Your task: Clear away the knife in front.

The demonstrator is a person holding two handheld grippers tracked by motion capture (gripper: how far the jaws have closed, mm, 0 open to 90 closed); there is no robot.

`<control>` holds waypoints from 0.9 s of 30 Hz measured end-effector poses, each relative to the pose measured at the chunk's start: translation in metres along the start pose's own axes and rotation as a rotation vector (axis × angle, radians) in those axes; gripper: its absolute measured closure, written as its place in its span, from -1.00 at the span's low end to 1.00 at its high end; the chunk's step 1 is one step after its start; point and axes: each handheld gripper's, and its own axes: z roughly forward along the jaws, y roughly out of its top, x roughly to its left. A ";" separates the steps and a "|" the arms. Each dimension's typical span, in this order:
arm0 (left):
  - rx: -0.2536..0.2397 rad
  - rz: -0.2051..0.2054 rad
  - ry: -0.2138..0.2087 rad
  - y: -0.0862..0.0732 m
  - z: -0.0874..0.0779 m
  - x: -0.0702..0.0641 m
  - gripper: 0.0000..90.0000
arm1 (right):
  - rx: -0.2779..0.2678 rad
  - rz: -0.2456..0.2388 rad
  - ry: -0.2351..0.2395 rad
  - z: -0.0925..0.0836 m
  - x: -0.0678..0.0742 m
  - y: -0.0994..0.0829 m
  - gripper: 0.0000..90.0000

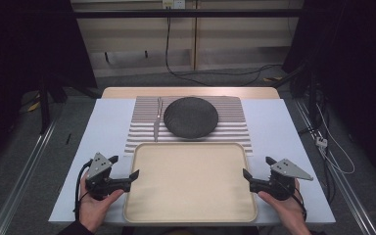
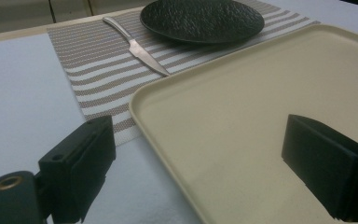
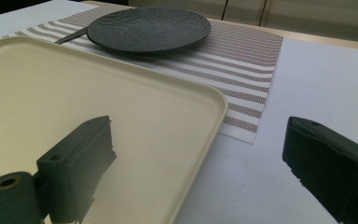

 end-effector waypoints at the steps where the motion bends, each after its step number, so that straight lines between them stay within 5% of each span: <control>1: 0.009 0.007 0.000 0.000 0.000 0.000 -0.79 | 0.001 0.002 0.001 0.000 0.000 0.000 -0.82; 12: 0.025 -0.011 0.017 0.010 0.005 0.005 -0.79 | 0.013 0.009 0.006 0.002 -0.001 0.000 -0.82; 27: 0.053 -0.039 -0.013 0.037 0.026 0.012 -0.80 | 0.018 0.015 -0.003 0.001 -0.002 -0.001 -0.82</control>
